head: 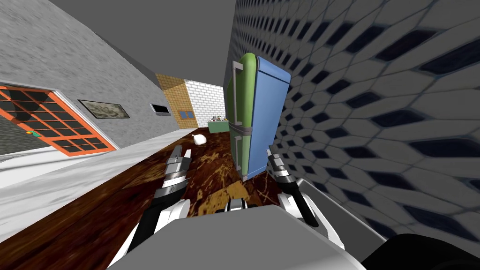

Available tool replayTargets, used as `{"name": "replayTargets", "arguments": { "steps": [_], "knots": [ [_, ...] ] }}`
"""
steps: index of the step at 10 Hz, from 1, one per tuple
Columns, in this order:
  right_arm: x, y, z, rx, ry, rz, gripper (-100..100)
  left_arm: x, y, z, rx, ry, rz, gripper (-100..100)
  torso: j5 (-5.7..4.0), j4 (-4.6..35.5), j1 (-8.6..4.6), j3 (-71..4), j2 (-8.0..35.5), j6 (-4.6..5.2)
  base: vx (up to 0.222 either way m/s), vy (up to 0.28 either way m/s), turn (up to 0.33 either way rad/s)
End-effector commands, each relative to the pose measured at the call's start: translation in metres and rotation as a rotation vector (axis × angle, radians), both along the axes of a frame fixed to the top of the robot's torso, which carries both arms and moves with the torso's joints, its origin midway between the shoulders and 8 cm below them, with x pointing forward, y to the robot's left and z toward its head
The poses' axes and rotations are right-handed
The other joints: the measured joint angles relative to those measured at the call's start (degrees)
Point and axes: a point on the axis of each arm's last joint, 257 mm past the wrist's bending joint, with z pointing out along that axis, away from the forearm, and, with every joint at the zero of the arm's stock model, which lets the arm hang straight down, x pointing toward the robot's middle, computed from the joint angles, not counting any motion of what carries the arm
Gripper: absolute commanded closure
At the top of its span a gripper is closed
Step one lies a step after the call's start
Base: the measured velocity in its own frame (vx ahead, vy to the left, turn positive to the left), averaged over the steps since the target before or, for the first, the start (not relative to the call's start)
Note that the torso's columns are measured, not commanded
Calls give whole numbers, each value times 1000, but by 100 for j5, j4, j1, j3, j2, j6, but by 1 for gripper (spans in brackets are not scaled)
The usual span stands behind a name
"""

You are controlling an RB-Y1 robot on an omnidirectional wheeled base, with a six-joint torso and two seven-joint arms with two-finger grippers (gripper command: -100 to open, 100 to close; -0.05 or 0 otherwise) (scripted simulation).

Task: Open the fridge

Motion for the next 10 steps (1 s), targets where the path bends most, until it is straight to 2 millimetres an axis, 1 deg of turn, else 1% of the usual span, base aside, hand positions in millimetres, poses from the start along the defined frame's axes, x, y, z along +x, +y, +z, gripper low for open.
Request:
{"name": "replayTargets", "arguments": {
  "steps": [1,7,8,10],
  "knots": [
    [-5,-10,2,-195,10,-54,-100,0,0,0,0,0,0,0,0,2,-2,4,6,0,100,83,-111],
    [-16,-34,18,-683,-1,-215,-100,0,0,0,0,0,0,0,-3,5,-7,11,18,-1,117,112,-128],
    [-16,-34,18,-693,-1,-218,-100,0,0,0,0,0,0,0,0,4,0,8,11,0,86,99,-57],
    [-20,-41,25,-866,-14,-274,-100,0,0,0,0,0,0,0,-6,7,-22,15,24,1,73,80,-97]
  ]
}}
